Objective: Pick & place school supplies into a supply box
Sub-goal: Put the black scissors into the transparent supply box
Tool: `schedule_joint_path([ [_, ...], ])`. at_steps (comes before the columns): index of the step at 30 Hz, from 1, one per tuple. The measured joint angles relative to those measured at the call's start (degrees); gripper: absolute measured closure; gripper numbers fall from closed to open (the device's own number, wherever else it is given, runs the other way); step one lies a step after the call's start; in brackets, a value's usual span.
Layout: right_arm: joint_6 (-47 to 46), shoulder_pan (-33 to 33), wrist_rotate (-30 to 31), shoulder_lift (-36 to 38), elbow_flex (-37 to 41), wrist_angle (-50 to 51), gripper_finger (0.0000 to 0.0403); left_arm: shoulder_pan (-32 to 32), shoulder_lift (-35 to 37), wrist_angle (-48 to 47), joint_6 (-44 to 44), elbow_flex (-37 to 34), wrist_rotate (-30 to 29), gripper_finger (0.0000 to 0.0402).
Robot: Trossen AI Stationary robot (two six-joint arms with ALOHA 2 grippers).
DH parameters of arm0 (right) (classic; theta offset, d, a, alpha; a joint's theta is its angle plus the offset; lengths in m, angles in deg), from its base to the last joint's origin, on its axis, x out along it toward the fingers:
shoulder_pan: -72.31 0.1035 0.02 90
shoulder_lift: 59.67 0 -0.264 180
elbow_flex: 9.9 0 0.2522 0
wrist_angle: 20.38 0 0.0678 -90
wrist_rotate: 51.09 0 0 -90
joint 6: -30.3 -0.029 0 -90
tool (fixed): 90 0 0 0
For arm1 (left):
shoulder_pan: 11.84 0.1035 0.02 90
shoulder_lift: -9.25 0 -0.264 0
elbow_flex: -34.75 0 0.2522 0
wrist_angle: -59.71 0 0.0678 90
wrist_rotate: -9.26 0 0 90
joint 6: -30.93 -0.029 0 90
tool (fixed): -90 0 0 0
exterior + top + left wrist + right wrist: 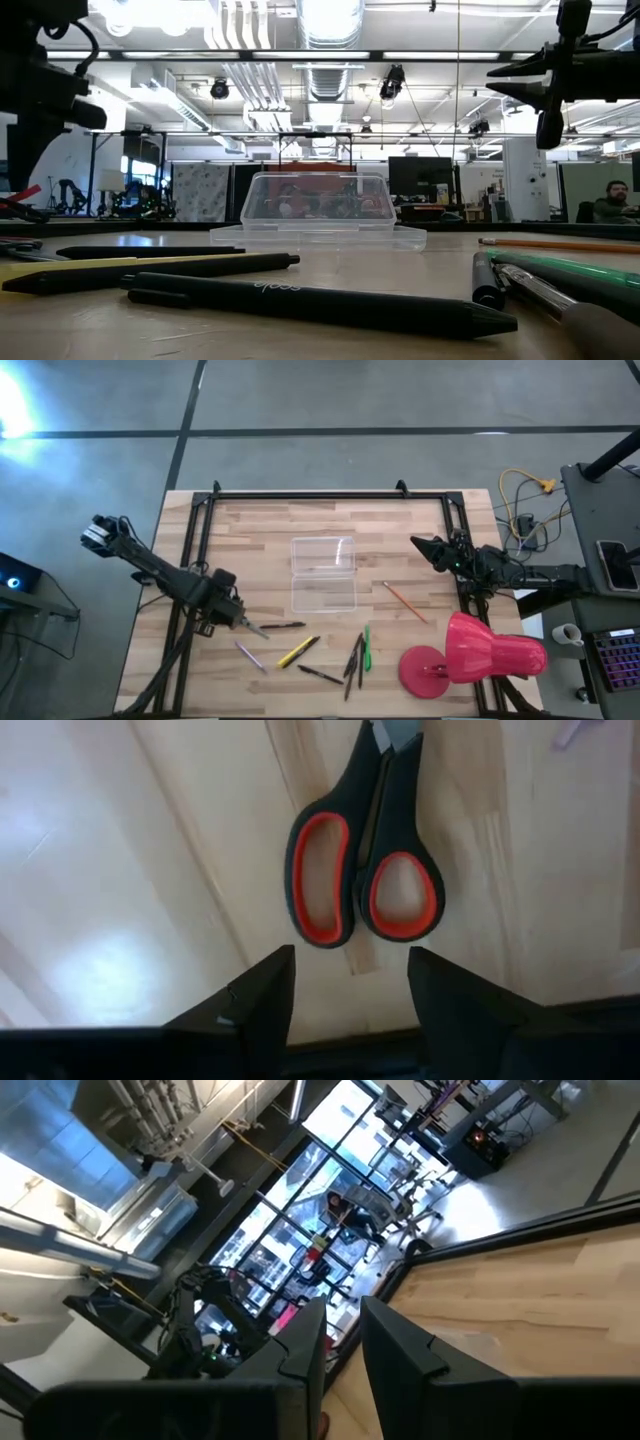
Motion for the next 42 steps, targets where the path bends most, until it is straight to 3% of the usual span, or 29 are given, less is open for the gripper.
schedule_joint_path([
  [6, -0.83, 0.00, 0.02, 0.02, 0.00, 0.73, 0.0344, 0.00, -0.07, 8.48, 4.68, -2.08, 1.40, 0.0236],
  [14, -0.83, 0.00, 0.04, 0.02, 0.00, 1.05, 0.0344, 0.00, -0.19, 8.84, 9.25, -4.64, 1.45, 0.0238],
  [23, -0.64, -0.01, 0.08, 0.00, 0.00, 1.32, 0.0344, 0.00, -8.87, 9.93, 14.67, -7.50, 1.45, 0.0238],
  [32, -1.08, -0.02, 0.05, 0.00, 0.00, 2.37, 0.0344, 0.00, -17.87, 9.86, 16.39, -4.62, 1.26, 0.0238],
  [37, -1.11, -0.02, 0.06, 0.00, 0.00, 2.50, 0.0344, 0.00, -17.31, 10.61, 13.48, -1.78, 0.85, 0.0239],
  [42, -1.26, -0.02, 0.06, 0.00, 0.00, 2.74, 0.0344, 0.00, -14.46, 18.32, 12.73, -0.56, 0.75, 0.0255],
])
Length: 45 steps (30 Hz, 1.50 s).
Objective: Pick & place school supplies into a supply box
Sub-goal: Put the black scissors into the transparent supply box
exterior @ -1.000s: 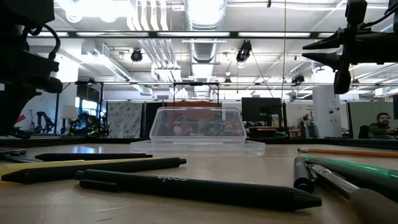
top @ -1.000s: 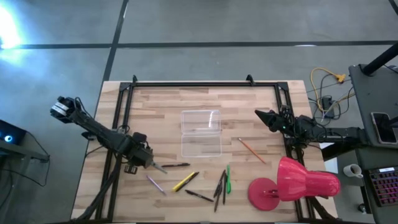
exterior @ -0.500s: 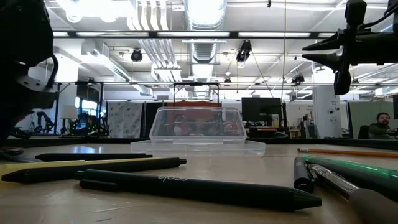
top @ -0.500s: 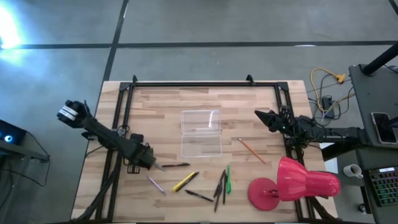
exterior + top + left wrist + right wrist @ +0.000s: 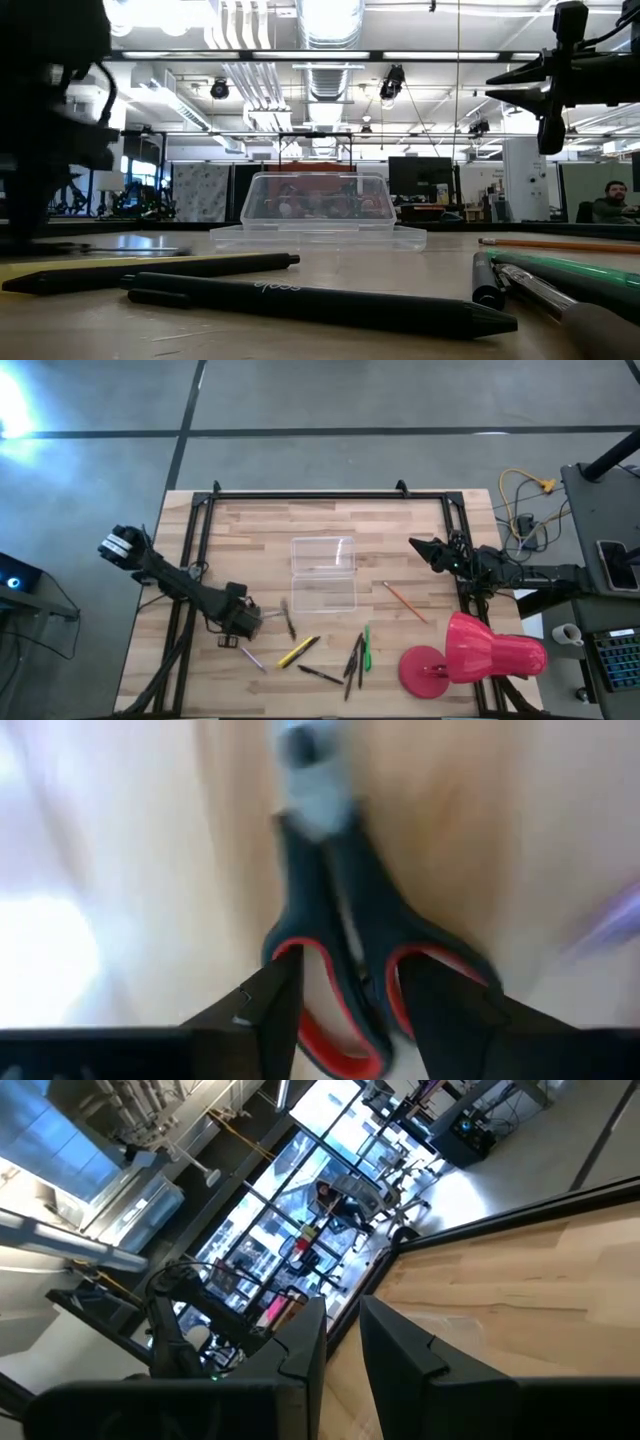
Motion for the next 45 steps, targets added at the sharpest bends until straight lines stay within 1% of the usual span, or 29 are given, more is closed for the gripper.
schedule_joint_path([
  [6, 0.00, 0.00, -0.07, 0.00, 0.00, 0.02, 0.0344, 0.04, 6.12, 5.42, 1.35, 0.19, 0.00, 0.0269],
  [13, 0.44, 0.00, -0.09, 0.02, 0.00, 0.56, 0.0344, 0.09, 8.58, 4.16, 11.67, -0.25, 0.04, 0.0269],
  [19, -0.49, 0.00, -0.13, 0.02, 0.00, 2.82, 0.0344, -0.45, 6.60, 4.04, 23.15, -0.35, 0.22, 0.0269],
  [22, -0.46, 0.00, -0.13, 0.02, 0.00, 2.84, 0.0344, -1.57, 4.81, 4.05, 26.25, -0.35, 0.31, 0.0269],
  [27, -0.46, 0.00, -0.13, 0.02, 0.00, 2.84, 0.0344, -3.01, 0.59, 4.23, 27.37, -0.35, 0.34, 0.0269],
  [33, -0.44, 0.01, -0.13, 0.02, 0.00, 3.07, 0.0344, -3.23, -4.78, 5.13, 27.49, -0.19, 0.39, 0.0271],
  [36, -0.53, 0.01, -0.13, 0.02, 0.00, 3.90, 0.0344, -3.23, -7.13, 5.76, 27.70, -0.24, 0.36, 0.0290],
  [40, -0.66, 0.02, -0.13, 0.02, 0.00, 4.65, 0.0344, -3.25, -8.98, 5.74, 28.47, -0.12, 0.48, 0.0341],
  [45, -0.66, 0.00, -0.11, 0.02, 0.00, 4.73, 0.0344, -3.23, -8.08, 6.10, 28.60, -0.41, 0.39, 0.0343],
])
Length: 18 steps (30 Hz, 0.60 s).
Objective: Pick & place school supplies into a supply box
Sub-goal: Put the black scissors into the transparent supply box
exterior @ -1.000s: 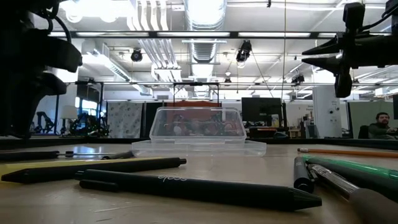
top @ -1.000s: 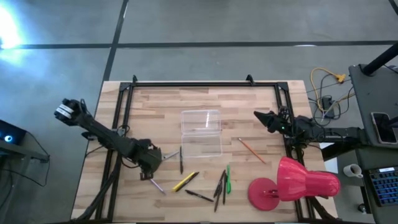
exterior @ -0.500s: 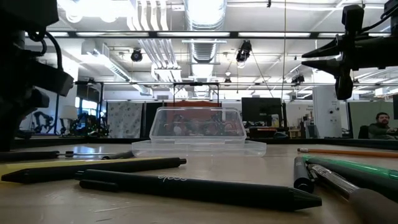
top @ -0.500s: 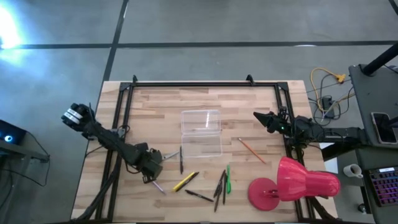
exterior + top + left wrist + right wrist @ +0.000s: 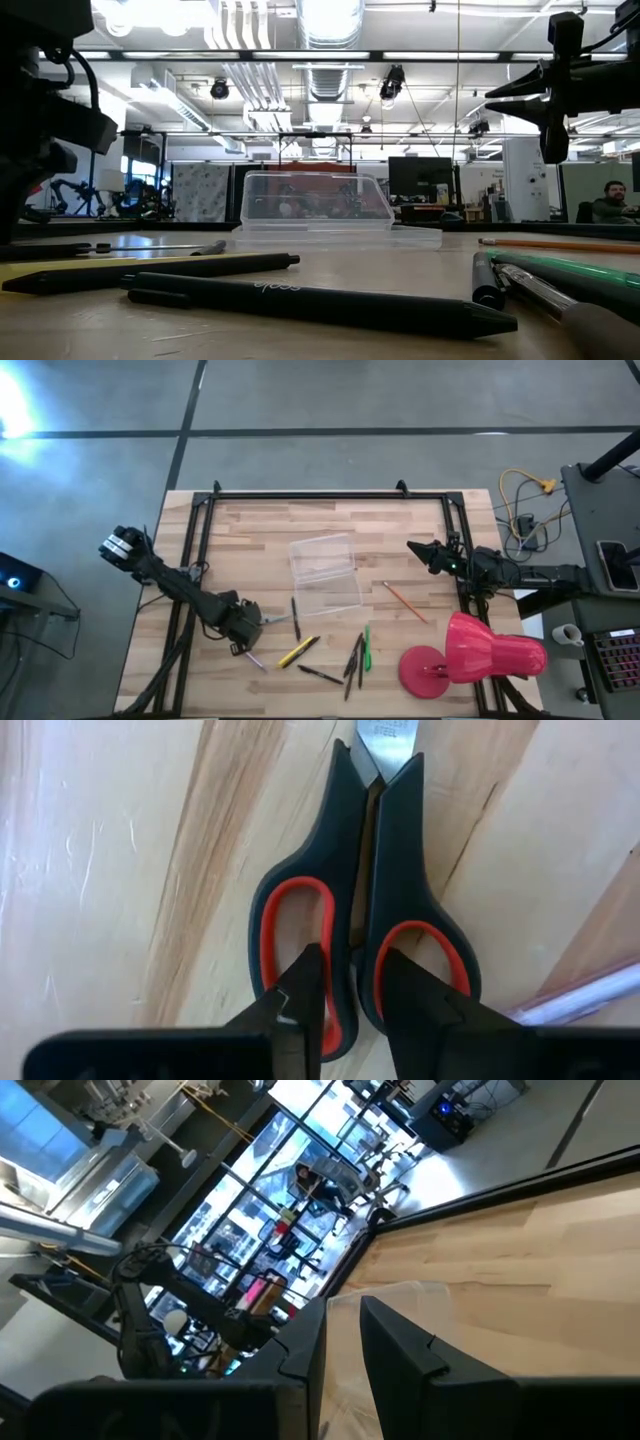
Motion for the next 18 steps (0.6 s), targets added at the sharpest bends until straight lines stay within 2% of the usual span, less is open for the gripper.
schedule_joint_path([
  [6, 0.00, 0.00, 0.00, 0.00, 0.00, -0.01, 0.0344, 0.00, 8.09, -0.20, 1.86, -0.30, -0.23, 0.0343],
  [12, 0.00, 0.00, 0.00, 0.00, 0.00, -0.01, 0.0344, 0.07, 20.76, -2.39, 7.24, -0.20, -4.50, 0.0343],
  [14, 0.02, 0.02, 0.00, 0.00, 0.00, -0.03, 0.0344, 0.04, 24.41, -3.99, 9.45, -0.33, -7.17, 0.0343],
  [18, 0.02, 0.00, 0.00, 0.00, 0.00, -0.05, 0.0344, 0.85, 28.87, -5.22, 10.65, 1.40, -16.55, 0.0343],
])
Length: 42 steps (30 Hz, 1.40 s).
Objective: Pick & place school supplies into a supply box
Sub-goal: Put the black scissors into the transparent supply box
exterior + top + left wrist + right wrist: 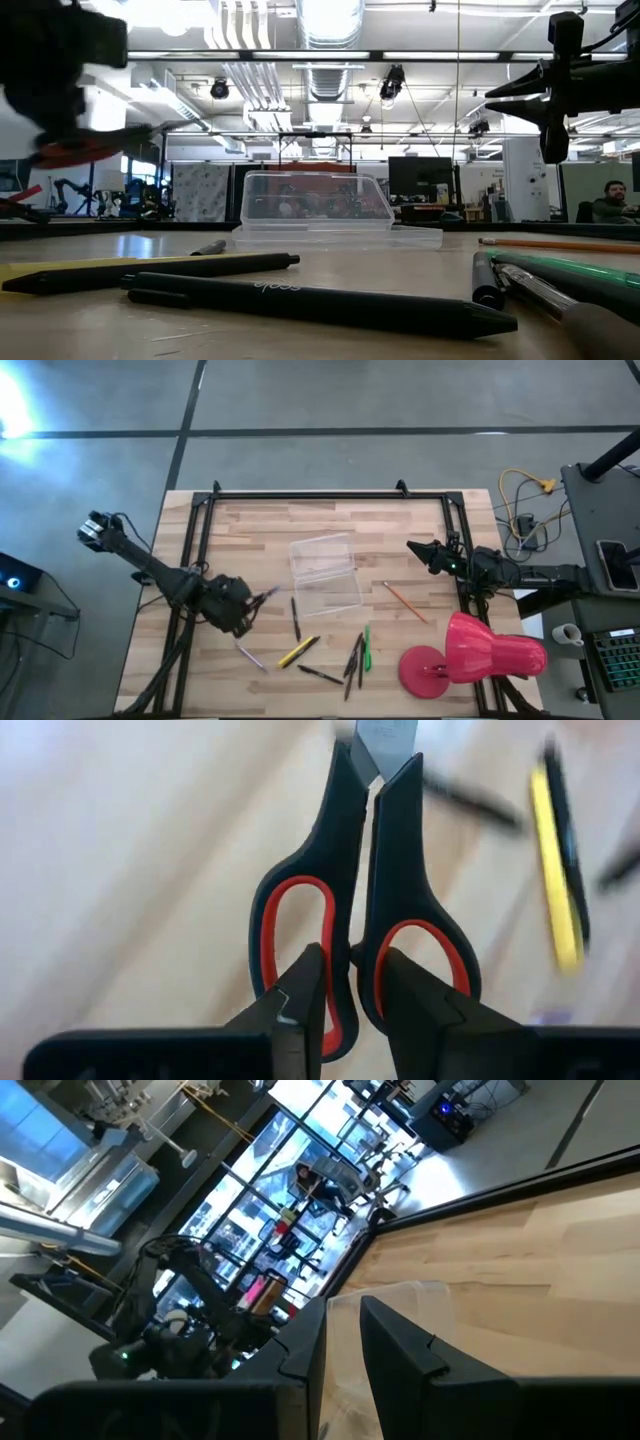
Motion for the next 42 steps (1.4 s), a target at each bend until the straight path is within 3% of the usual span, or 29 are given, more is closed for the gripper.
schedule_joint_path([
  [4, 0.00, 0.00, 0.00, 0.00, 0.00, -0.49, 0.0344, 6.29, -1.05, 0.14, -8.90, 4.82, -6.84, 0.0343],
  [9, 0.00, 0.01, -0.01, 0.02, 0.00, -1.79, 0.0344, 18.22, -9.29, 0.58, -28.42, 13.66, -7.35, 0.0343],
  [14, -0.25, 0.00, -0.27, 0.07, 0.00, -2.25, 0.0344, 28.69, -18.74, 5.25, -44.20, 19.99, -1.58, 0.0343],
  [19, -0.42, 0.02, -1.31, 0.06, 0.00, -2.25, 0.0344, 33.04, -28.44, 9.78, -51.52, 24.93, 3.29, 0.0343],
  [28, -1.93, 0.02, -2.30, 0.04, 0.00, -2.25, 0.0344, 37.73, -43.81, 8.06, -49.79, 33.06, 5.26, 0.0343],
  [34, -2.43, 0.02, -5.56, 0.04, 0.00, -2.21, 0.0344, 42.04, -44.25, 7.51, -41.82, 32.92, 6.71, 0.0343],
  [42, -2.37, 0.02, -6.10, 0.00, 0.00, -2.19, 0.0344, 44.83, -43.95, 1.93, -39.12, 32.76, 6.50, 0.0343],
])
